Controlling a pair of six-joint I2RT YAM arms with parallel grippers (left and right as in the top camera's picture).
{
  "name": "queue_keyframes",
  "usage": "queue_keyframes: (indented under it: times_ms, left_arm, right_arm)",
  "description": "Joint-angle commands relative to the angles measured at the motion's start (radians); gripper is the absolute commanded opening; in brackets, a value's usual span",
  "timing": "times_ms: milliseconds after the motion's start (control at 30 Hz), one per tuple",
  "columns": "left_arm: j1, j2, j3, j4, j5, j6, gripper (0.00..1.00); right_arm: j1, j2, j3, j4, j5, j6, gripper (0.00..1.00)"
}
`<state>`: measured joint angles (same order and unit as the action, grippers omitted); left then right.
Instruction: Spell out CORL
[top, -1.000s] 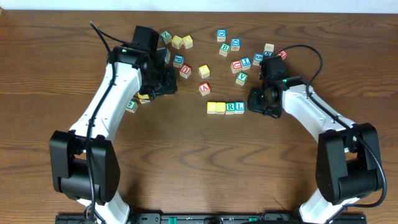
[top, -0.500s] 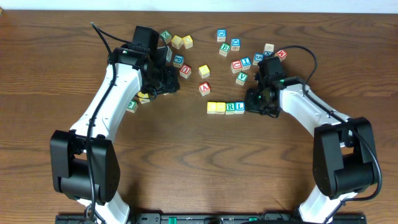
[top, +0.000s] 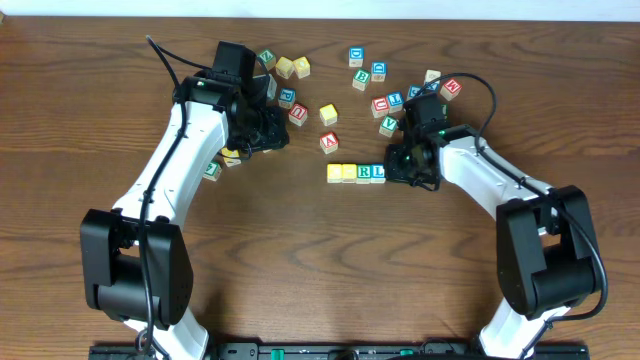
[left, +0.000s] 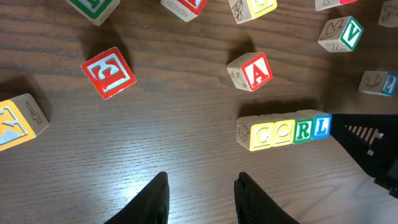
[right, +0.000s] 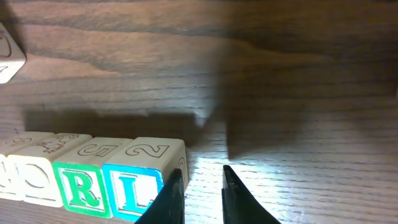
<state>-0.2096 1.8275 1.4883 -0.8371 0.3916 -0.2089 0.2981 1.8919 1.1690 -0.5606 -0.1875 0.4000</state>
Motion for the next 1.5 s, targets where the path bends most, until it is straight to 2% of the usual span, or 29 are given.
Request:
queue_keyframes:
  times_ms: [0, 500, 733, 833, 933, 967, 1000, 1067, 1100, 1133, 1233, 1300, 1467]
  left_arm:
    - [0.000, 0.009, -0.006, -0.002, 0.013, 0.006, 0.34]
    - [0.005, -0.008, -0.005, 0.013, 0.001, 0.007, 0.34]
    - [0.064, -0.167, -0.004, 0.008, -0.110, 0.014, 0.34]
    - [0.121, -0.289, -0.004, 0.000, -0.154, 0.013, 0.34]
    - [0.192, -0.425, -0.004, -0.020, -0.212, 0.013, 0.36]
    - [0.203, -0.447, -0.004, -0.025, -0.222, 0.013, 0.42]
    - [0.217, -0.473, -0.004, -0.032, -0.232, 0.014, 0.43]
    - [0.238, -0.515, -0.004, -0.045, -0.232, 0.014, 0.60]
    - [0.245, -0.531, -0.004, -0.050, -0.232, 0.014, 0.96]
    - [0.246, -0.541, -0.004, -0.051, -0.232, 0.014, 0.98]
    - [0.246, -0.550, -0.004, -0.051, -0.232, 0.013, 0.98]
    - [0.246, -0.546, -0.005, -0.051, -0.232, 0.014, 0.98]
    - [0.246, -0.546, -0.004, -0.051, -0.232, 0.014, 0.98]
  right_arm:
    - [0.010, 0.010, 0.000, 0.007, -0.007, -0.032, 0.16]
    - [0.021, 0.010, 0.002, 0.037, -0.005, -0.086, 0.14]
    - [-0.027, -0.085, 0.054, -0.092, 0.026, -0.114, 0.15]
    - [-0.044, -0.168, 0.084, -0.159, 0.051, -0.129, 0.18]
    - [-0.051, -0.278, 0.088, -0.199, 0.060, -0.147, 0.27]
    - [-0.051, -0.305, 0.088, -0.208, 0.069, -0.147, 0.28]
    - [-0.051, -0.342, 0.088, -0.220, 0.084, -0.147, 0.33]
    - [-0.051, -0.406, 0.088, -0.242, 0.103, -0.147, 0.45]
    - [-0.051, -0.453, 0.088, -0.258, 0.107, -0.146, 0.56]
    - [-0.051, -0.482, 0.088, -0.270, 0.107, -0.146, 0.60]
    - [-0.051, -0.593, 0.088, -0.312, 0.116, -0.146, 0.89]
    - [-0.051, -0.635, 0.088, -0.318, 0.130, -0.147, 0.99]
    - [-0.050, -0.726, 0.088, -0.348, 0.128, -0.146, 0.99]
